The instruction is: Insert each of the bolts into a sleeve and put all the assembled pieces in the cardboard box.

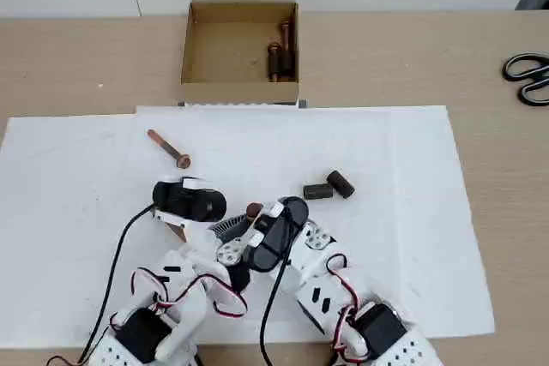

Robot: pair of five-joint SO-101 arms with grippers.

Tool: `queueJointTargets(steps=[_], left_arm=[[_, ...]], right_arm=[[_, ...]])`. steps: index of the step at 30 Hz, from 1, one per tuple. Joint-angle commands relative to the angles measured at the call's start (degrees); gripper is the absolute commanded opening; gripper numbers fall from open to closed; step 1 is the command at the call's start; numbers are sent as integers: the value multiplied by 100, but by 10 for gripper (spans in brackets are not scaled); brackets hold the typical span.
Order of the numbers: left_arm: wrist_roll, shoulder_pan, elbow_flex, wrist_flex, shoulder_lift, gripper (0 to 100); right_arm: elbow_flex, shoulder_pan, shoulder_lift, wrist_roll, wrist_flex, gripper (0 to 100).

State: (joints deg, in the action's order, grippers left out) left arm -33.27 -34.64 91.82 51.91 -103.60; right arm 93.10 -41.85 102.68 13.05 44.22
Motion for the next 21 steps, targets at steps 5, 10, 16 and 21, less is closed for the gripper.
queueJointTargets(steps=[5,10,16,21], left_arm=[[246,-9,-611,35,-26,238],[712,519,-910,35,-26,238],[844,800,-1349,44,-26,194],[941,923,-1305,44,-26,11]], right_arm=[[-237,31,110,44,-286,2],[-237,31,101,44,-286,2],[-141,31,101,44,-286,2],[-132,40,101,44,-286,2]])
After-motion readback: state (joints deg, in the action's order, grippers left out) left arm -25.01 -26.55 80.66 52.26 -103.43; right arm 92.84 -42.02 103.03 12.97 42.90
